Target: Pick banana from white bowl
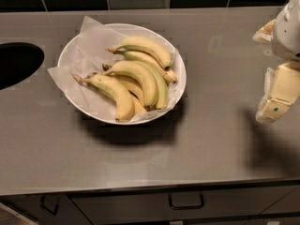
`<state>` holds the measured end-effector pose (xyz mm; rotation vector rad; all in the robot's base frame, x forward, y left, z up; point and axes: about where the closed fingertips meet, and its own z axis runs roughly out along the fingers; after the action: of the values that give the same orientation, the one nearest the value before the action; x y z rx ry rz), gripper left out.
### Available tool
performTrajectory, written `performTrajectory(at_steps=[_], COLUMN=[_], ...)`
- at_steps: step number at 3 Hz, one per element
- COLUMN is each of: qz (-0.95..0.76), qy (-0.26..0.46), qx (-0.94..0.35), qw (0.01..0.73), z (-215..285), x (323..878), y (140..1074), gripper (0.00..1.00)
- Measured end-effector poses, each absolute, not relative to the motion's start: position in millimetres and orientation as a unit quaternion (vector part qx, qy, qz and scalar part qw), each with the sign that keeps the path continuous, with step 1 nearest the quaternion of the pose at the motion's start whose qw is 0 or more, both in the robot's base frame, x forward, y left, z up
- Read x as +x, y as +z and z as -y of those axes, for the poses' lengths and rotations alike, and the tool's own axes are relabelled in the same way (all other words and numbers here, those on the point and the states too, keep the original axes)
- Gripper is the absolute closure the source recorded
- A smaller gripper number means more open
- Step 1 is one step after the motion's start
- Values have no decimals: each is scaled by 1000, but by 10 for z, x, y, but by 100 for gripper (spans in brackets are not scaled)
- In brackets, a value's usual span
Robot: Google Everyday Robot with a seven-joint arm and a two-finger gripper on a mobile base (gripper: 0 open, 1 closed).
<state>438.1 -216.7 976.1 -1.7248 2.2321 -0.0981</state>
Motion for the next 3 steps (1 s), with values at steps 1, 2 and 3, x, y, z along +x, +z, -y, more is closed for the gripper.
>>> performTrajectory(at_steps=[1, 2, 3], qz=[-781, -774, -762], qy=[-34, -30, -6], qx=[-603, -612, -625], qw=[159, 162, 171], z=[2165, 2076, 1890], x=[4382, 4425, 4567], y=[9761, 9733, 9590], gripper=[0, 0, 0])
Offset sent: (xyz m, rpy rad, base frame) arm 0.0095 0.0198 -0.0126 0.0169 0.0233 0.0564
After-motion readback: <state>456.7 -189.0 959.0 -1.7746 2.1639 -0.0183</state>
